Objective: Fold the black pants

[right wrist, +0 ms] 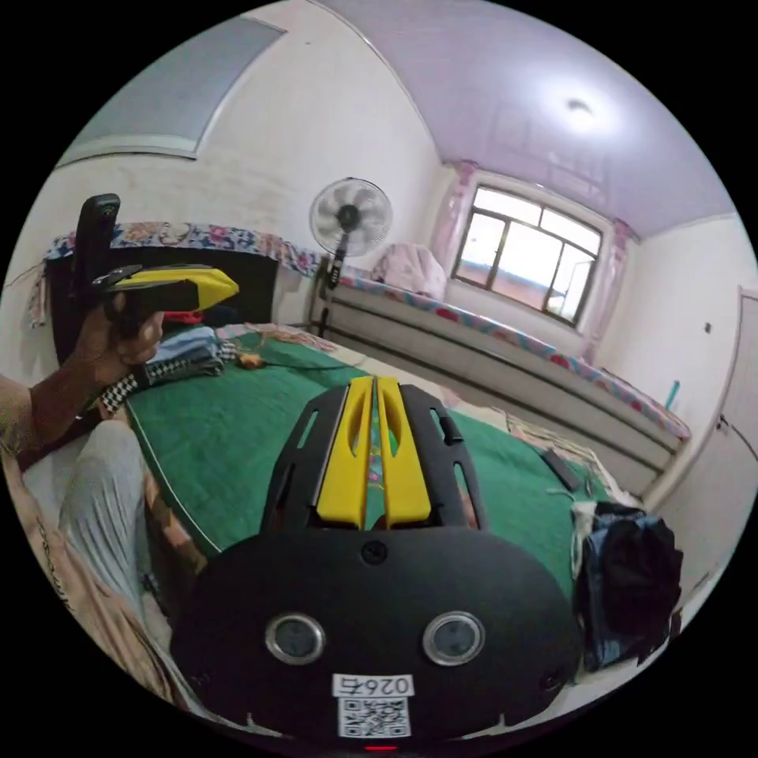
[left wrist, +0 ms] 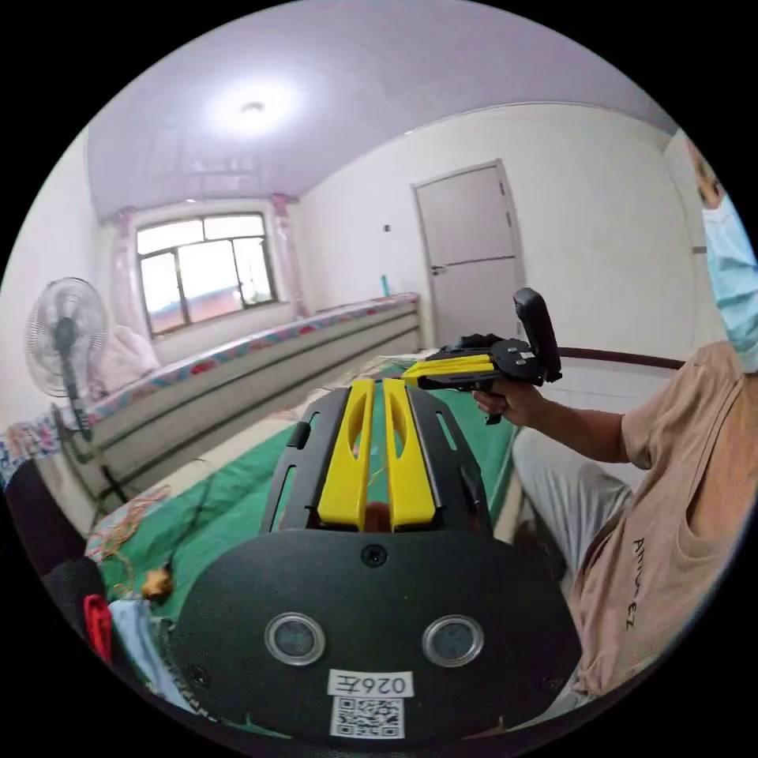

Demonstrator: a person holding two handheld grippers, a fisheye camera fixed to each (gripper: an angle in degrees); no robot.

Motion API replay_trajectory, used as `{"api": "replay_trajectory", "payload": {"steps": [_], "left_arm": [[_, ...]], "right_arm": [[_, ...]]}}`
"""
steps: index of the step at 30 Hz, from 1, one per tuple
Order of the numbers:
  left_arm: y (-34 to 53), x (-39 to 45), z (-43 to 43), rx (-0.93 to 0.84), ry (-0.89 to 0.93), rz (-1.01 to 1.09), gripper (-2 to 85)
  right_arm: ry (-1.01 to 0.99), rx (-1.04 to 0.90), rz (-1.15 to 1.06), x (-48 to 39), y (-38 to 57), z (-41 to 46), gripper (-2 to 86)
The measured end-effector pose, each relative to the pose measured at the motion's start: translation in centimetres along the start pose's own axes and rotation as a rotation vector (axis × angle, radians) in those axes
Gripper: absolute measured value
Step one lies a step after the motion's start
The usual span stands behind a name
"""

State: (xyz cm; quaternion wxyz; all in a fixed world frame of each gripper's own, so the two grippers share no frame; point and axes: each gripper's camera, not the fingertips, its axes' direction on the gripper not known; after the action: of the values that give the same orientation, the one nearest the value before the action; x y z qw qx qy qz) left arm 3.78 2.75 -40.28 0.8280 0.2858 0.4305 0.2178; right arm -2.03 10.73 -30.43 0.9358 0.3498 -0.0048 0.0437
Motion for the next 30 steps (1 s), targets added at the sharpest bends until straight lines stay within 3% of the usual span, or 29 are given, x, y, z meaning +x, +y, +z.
{"api": "replay_trajectory", "payload": {"steps": [4, 7, 13, 17, 21, 23, 24, 26, 30], "left_arm": [[-6.7, 1.2, 16.7, -0.089, 0.298, -0.024, 8.1], [-10.8, 2.9, 27.7, -0.161, 0.425, -0.035, 10.5], [-17.0, 7.9, 46.0, -0.329, 0.491, 0.031, 13.7], [-20.8, 11.4, 52.4, -0.302, 0.504, 0.098, 17.5], [-25.2, 15.9, 58.5, -0.345, 0.5, 0.228, 24.7], [-25.6, 18.0, 62.0, -0.504, 0.417, 0.383, 22.6], [-25.2, 19.1, 64.3, -0.624, 0.32, 0.489, 16.8], [-24.9, 19.2, 65.3, -0.635, 0.278, 0.564, 12.4], [-26.0, 14.8, 63.1, -0.525, 0.34, 0.421, 8.5]], "right_arm": [[0.241, -0.121, 0.244, 16.2, 7.0, -4.7, 1.5], [0.378, -0.157, 0.408, 26.7, 11.3, -8.0, 2.9], [0.482, -0.181, 0.586, 43.8, 14.9, -11.0, 6.7], [0.62, -0.211, 0.624, 53.5, 15.6, -11.7, 10.2], [0.608, -0.224, 0.715, 61.1, 16.2, -11.8, 13.9], [0.557, -0.292, 0.764, 65.0, 16.7, -10.6, 15.0], [0.545, -0.326, 0.765, 65.8, 16.8, -10.1, 15.1], [0.509, -0.479, 0.709, 68.0, 17.1, -7.7, 12.6], [0.518, -0.397, 0.686, 68.5, 15.1, -9.8, 3.8]]}}
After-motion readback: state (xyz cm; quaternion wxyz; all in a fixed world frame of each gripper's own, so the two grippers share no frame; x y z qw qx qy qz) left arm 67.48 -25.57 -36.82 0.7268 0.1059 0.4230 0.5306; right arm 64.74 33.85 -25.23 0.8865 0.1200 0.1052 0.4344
